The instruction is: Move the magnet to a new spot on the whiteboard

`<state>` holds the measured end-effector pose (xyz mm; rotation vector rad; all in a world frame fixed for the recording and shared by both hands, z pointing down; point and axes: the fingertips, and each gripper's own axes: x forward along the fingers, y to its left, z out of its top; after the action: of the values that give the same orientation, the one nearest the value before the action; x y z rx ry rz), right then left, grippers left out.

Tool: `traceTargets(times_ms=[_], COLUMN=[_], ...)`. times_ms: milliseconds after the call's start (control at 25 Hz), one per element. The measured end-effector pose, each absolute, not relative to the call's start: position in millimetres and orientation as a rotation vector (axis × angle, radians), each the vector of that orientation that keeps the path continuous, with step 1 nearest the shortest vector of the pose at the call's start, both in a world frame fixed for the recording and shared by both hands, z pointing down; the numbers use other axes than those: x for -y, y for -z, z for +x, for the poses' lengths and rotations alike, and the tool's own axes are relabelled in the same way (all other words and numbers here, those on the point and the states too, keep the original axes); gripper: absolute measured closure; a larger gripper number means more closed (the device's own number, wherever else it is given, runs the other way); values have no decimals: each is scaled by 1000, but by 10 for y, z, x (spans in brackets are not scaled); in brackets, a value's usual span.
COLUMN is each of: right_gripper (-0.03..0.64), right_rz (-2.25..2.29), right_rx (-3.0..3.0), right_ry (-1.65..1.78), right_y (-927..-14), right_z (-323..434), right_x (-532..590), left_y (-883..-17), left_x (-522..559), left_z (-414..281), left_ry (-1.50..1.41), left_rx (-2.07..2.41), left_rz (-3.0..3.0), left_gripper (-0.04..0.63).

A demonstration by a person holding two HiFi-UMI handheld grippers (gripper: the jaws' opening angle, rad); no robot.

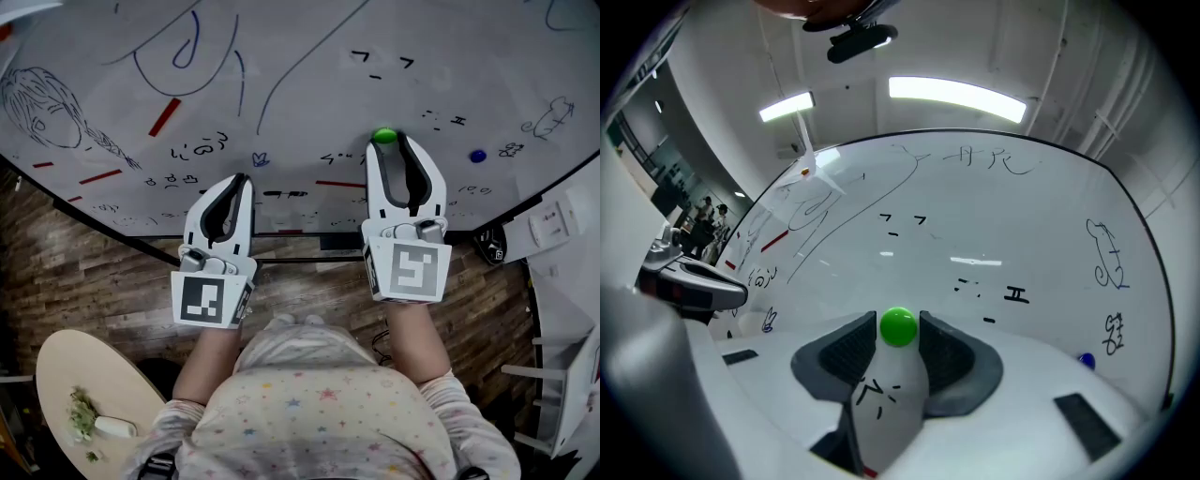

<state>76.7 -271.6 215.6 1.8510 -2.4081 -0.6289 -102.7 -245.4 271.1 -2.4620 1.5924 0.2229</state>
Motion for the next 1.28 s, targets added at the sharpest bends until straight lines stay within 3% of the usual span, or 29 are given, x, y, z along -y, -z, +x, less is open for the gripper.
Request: traceTargets(times_ms=[1280], right_gripper=[492], right_rz=[1897], right_rx=[2354], right_ry=[732], right_y=[-2103], right_z=[738], right_x=[2746], left_y=[-2750], left_x=[2531], left_z=[-1036], left_ry=[-223], left_rx=[-1599], left_rz=[-2468], left_gripper=[569])
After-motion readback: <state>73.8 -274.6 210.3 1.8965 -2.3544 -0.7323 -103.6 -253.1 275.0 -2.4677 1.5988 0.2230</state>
